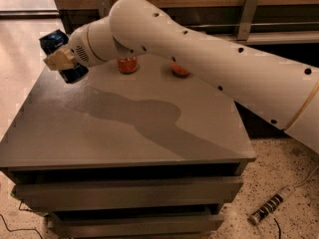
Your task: Place pepsi can upright
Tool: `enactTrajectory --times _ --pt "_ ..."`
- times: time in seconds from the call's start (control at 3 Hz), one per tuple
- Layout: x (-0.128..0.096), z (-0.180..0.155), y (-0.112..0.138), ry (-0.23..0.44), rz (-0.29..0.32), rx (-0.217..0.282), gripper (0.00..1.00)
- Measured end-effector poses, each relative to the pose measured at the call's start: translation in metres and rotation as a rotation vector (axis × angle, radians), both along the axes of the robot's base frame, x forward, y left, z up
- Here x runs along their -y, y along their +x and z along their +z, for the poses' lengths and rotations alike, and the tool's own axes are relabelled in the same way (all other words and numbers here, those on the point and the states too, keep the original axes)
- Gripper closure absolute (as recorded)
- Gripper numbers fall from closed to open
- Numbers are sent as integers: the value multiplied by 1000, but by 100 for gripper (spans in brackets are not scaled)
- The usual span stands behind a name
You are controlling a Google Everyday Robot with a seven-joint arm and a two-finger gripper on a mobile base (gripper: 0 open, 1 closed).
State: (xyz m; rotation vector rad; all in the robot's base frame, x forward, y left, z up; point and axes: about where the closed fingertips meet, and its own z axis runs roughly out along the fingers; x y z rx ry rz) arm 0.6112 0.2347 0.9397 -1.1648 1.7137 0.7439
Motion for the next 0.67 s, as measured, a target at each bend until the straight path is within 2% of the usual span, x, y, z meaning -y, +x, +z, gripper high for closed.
enactTrajectory --times 0.33,0.67 --pt "-8 -4 -9 63 79 80 100" --pt "-14 -9 -17 93 134 170 100"
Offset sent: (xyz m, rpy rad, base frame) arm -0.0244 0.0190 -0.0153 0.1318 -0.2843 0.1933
